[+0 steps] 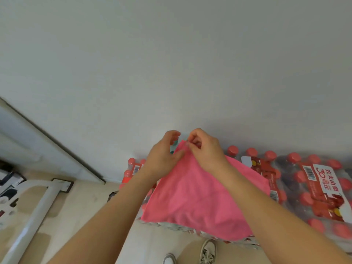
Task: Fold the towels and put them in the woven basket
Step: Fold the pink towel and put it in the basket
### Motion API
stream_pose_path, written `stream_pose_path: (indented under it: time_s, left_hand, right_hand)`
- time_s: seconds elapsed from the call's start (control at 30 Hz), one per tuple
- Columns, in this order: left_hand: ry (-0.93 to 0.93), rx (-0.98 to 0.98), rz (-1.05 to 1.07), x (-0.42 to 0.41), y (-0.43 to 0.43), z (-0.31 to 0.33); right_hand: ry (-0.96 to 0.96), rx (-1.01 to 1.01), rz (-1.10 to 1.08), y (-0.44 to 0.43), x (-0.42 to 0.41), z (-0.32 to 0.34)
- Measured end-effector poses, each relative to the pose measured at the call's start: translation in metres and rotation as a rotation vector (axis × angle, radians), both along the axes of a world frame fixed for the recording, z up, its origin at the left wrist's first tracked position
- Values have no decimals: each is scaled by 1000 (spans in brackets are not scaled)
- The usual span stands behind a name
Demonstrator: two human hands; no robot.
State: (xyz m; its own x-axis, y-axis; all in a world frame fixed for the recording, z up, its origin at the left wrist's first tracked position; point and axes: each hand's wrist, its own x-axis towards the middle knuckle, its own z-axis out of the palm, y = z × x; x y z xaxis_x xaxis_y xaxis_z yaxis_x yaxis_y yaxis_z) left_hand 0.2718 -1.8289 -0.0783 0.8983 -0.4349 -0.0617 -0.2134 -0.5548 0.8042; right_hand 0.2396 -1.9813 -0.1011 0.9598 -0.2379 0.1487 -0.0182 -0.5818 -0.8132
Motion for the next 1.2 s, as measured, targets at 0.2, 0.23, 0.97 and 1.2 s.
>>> stream_pose_path:
  time_s: [0.2, 0.23, 0.97, 1.2]
  left_hand:
    - [9, -112, 97, 9, -17, 1]
    - [11, -144, 110, 8, -14, 5]
    - [78, -307, 276, 13, 12, 16]
    - [198, -374, 307, 14, 22, 5]
  right_hand:
    - [118, 106, 155, -31, -15, 9]
    - [151, 70, 203, -40, -20, 9]
    - [346, -357, 221, -122, -89, -15]
    - [269, 52, -20, -143, -110, -9]
